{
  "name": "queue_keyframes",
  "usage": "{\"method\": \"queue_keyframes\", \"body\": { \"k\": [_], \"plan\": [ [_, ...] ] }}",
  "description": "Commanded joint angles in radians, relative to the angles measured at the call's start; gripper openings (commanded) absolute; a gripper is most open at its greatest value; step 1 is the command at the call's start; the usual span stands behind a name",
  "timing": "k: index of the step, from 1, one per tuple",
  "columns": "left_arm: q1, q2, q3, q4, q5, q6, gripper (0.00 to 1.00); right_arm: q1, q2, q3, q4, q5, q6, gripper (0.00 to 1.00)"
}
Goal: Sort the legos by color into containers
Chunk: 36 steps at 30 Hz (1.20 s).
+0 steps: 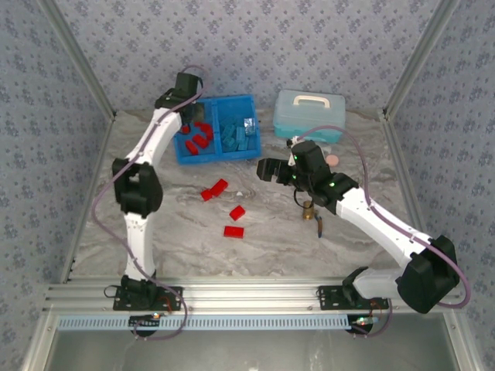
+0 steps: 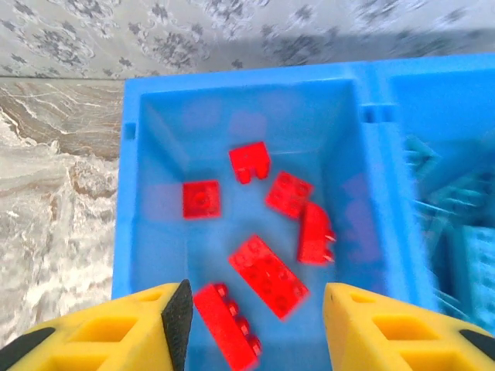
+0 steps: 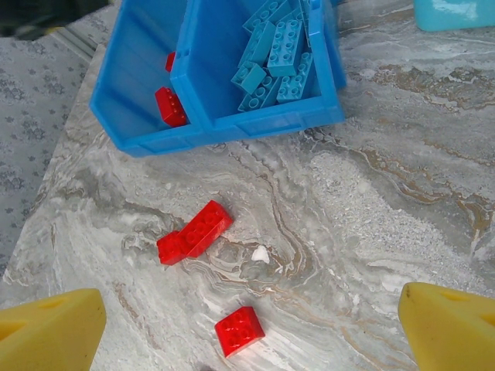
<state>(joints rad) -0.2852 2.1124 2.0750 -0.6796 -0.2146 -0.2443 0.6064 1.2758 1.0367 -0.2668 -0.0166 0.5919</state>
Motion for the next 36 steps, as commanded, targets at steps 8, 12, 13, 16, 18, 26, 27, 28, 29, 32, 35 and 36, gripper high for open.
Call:
{"method": "queue_keyframes", "body": {
  "k": [8,12,13,16,18,26,27,28,29,32,35,36],
  "plan": [
    [-0.096,-0.442,-0.622,0.203,0.271,0.054,0.51,0.010,-0.033,-0.019,-0.008,-0.017,0.027,1.00],
    [-0.120,-0.487,-0.774,0.230,0.265,0.098,0.52,0.012,-0.036,-0.031,0.002,-0.015,0.029,1.00],
    [-0.120,-0.489,-0.797,0.239,0.269,0.103,0.52,0.013,-0.036,-0.032,0.006,-0.016,0.030,1.00],
    [-0.120,-0.453,-0.817,0.240,0.309,0.125,0.52,0.012,-0.031,-0.033,0.011,-0.023,0.029,1.00],
    [-0.120,-0.418,-0.807,0.228,0.330,0.138,0.53,0.013,-0.032,-0.029,0.006,-0.022,0.029,1.00],
    [-0.122,-0.312,-0.781,0.224,0.354,0.189,0.60,0.013,-0.040,-0.030,-0.012,-0.002,0.029,1.00],
    [-0.123,-0.303,-0.779,0.226,0.363,0.193,0.62,0.013,-0.037,-0.030,-0.011,-0.005,0.029,1.00],
    [-0.125,-0.296,-0.779,0.232,0.366,0.194,0.64,0.013,-0.035,-0.029,-0.009,-0.005,0.030,1.00],
    [-0.129,-0.289,-0.779,0.235,0.369,0.197,0.66,0.012,-0.034,-0.029,-0.008,-0.005,0.029,1.00],
    [-0.149,-0.258,-0.770,0.225,0.353,0.216,0.73,0.013,-0.026,-0.023,-0.005,-0.007,0.029,1.00],
    [-0.171,-0.228,-0.766,0.214,0.316,0.228,0.74,0.013,-0.023,-0.020,-0.007,-0.009,0.030,1.00],
    [-0.177,-0.221,-0.766,0.213,0.308,0.229,0.74,0.013,-0.023,-0.019,-0.007,-0.007,0.030,1.00]
  ]
}}
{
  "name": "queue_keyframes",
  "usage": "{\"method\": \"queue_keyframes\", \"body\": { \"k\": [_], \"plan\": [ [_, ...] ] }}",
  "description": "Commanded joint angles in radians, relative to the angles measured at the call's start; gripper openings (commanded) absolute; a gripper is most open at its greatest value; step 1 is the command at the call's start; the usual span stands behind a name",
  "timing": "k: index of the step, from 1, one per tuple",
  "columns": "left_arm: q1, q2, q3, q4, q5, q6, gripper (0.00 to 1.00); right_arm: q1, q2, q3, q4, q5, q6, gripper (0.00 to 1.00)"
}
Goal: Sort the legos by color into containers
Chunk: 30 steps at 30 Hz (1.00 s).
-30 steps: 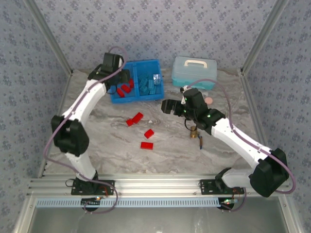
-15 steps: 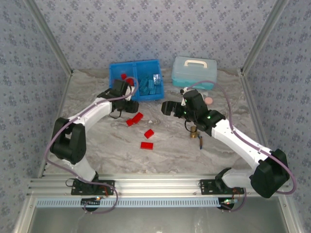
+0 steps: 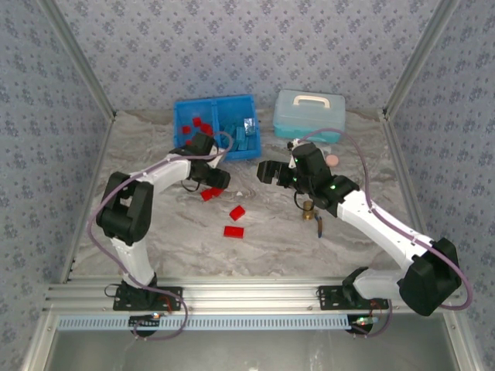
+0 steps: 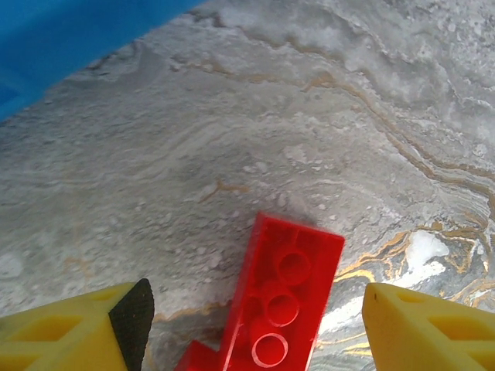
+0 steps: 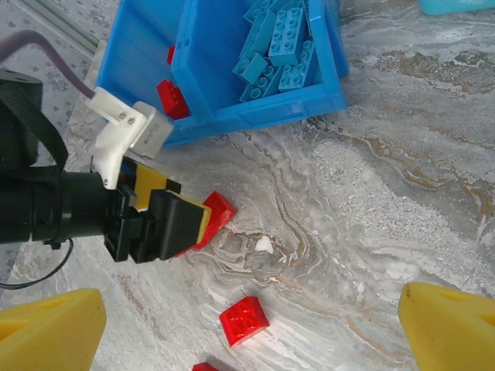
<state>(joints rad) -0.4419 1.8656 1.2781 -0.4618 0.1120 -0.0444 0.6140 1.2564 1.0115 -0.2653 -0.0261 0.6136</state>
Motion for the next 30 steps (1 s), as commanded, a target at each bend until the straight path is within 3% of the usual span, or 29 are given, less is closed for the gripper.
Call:
{"method": "queue_keyframes", "body": {
  "k": [1,5,15,24,30],
  "plan": [
    [-0.027,0.032,0.030,-0.004,-0.025,0.030,0.74,0.005,-0.003,0.006,-0.009,0.002,0.008,1.00],
    [-0.050,0.052,0.025,-0.004,-0.063,0.032,0.71,0.005,-0.003,0.003,-0.012,0.001,0.008,1.00],
    [-0.089,0.080,-0.003,-0.001,-0.136,0.018,0.51,0.005,-0.007,0.000,-0.013,0.002,0.008,1.00],
    [-0.102,0.003,-0.071,0.071,-0.177,-0.037,0.36,0.006,-0.011,-0.001,-0.013,0.003,0.008,1.00],
    [-0.096,-0.111,-0.061,0.093,-0.165,-0.060,0.33,0.006,-0.014,0.001,-0.013,0.002,0.008,1.00]
  ]
}}
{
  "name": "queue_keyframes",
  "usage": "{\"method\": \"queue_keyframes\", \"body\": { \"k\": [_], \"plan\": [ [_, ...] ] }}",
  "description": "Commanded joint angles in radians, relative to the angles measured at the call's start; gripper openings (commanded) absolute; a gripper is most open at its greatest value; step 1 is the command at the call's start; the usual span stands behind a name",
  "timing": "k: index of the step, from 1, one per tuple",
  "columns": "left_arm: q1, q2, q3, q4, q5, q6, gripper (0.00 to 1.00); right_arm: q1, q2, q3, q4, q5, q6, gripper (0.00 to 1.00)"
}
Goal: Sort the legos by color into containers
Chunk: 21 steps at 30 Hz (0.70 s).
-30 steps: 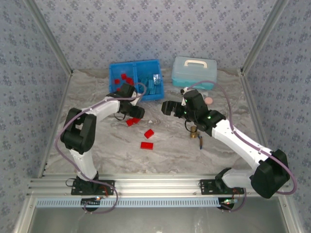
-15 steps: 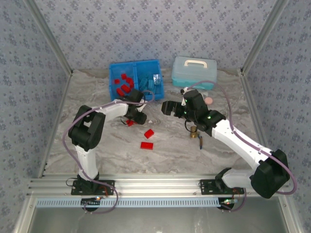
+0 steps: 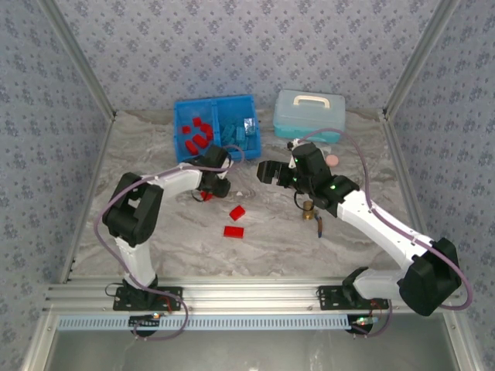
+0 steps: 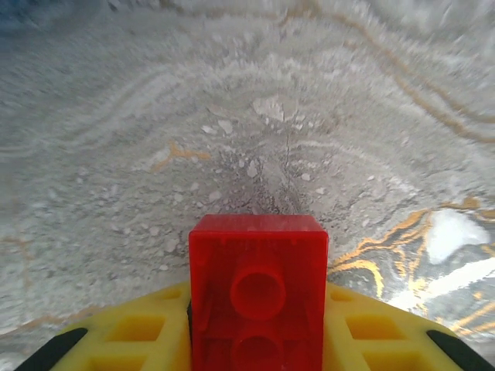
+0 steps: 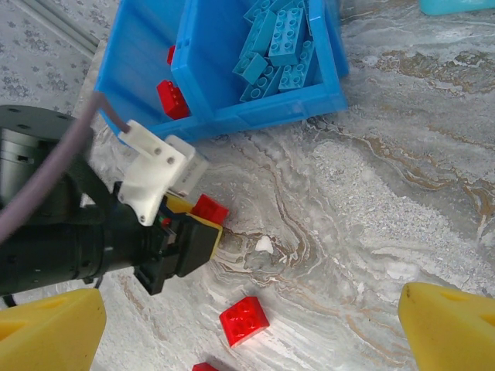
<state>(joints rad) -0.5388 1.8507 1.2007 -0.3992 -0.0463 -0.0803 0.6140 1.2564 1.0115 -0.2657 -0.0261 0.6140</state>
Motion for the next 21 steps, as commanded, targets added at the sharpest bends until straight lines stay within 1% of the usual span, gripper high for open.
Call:
{"method": "queue_keyframes", "body": {
  "k": [1,3,6,11,16,21],
  "plan": [
    [0.007,-0.118,0.024,0.032,-0.006,-0.028,0.33,0.005,-0.014,0.002,-0.013,0.003,0.007,1.00],
    [0.025,-0.152,0.048,0.030,-0.009,-0.040,0.33,0.006,-0.015,0.004,-0.015,0.002,0.008,1.00],
    [0.077,-0.183,0.102,0.018,-0.021,-0.073,0.33,0.005,-0.017,0.007,-0.014,0.003,0.008,1.00],
    [0.167,-0.144,0.242,-0.048,-0.108,-0.132,0.33,0.007,-0.018,0.006,0.000,-0.009,0.008,1.00],
    [0.221,-0.022,0.422,-0.106,-0.169,-0.163,0.32,0.013,-0.024,-0.006,0.059,-0.048,-0.024,1.00],
    [0.257,0.145,0.633,-0.177,-0.167,-0.171,0.32,0.035,-0.041,-0.025,0.113,-0.056,-0.070,1.00]
  ]
}}
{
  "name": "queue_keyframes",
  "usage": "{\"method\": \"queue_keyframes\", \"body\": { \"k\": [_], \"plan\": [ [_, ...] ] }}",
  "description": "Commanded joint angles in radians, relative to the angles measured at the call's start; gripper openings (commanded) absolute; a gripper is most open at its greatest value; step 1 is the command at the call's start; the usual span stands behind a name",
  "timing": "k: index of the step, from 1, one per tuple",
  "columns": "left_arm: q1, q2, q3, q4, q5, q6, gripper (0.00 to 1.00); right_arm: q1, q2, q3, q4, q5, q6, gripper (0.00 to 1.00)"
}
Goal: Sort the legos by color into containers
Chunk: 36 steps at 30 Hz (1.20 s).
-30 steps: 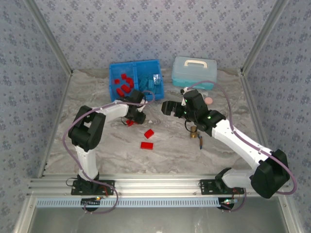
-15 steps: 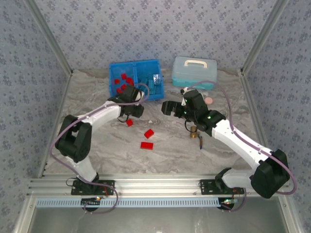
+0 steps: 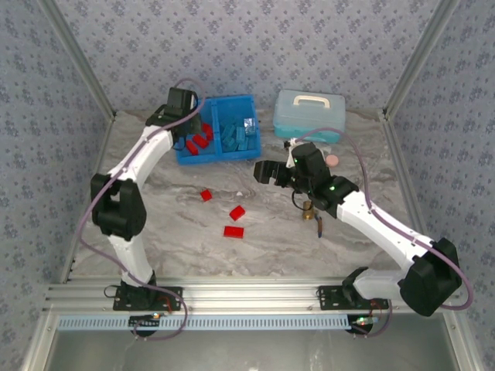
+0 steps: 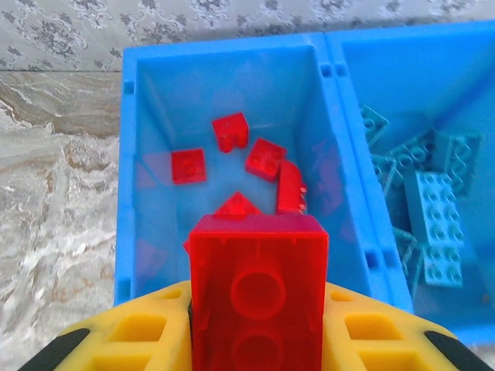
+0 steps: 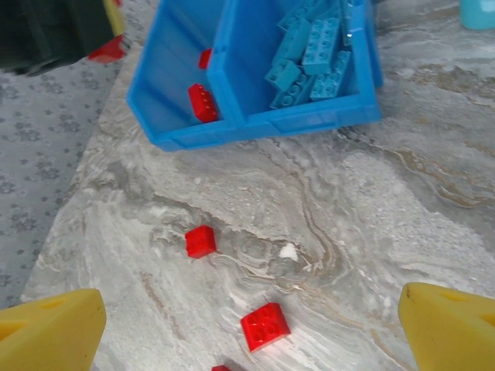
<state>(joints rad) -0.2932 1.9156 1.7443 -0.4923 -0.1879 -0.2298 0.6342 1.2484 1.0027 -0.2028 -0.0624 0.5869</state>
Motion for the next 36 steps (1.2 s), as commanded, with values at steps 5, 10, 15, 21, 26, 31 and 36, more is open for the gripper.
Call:
{"method": "queue_keyframes", "body": {
  "k": [5,10,15,21,26,31,36],
  "plan": [
    [0.018,0.261,0.304,-0.145,-0.075,-0.027,0.32,0.027,-0.043,-0.024,0.066,-0.009,-0.069,1.00],
    [0.022,0.425,0.482,-0.178,-0.128,-0.017,0.32,0.027,-0.043,-0.005,-0.001,0.036,-0.076,1.00],
    [0.023,0.572,0.654,-0.232,-0.177,-0.033,0.32,0.021,-0.047,-0.004,-0.024,0.047,-0.075,1.00],
    [0.023,0.695,0.794,-0.255,-0.224,-0.034,0.33,0.017,-0.045,-0.003,-0.029,0.050,-0.068,1.00],
    [0.025,0.725,0.805,-0.261,-0.218,-0.039,0.37,0.014,-0.045,-0.004,-0.030,0.050,-0.064,1.00],
    [0.025,0.728,0.801,-0.274,-0.216,-0.045,0.44,0.013,-0.042,-0.003,-0.025,0.043,-0.062,1.00],
    [0.025,0.681,0.801,-0.288,-0.196,-0.053,0.48,0.015,-0.041,-0.001,-0.026,0.041,-0.059,1.00]
  ]
}}
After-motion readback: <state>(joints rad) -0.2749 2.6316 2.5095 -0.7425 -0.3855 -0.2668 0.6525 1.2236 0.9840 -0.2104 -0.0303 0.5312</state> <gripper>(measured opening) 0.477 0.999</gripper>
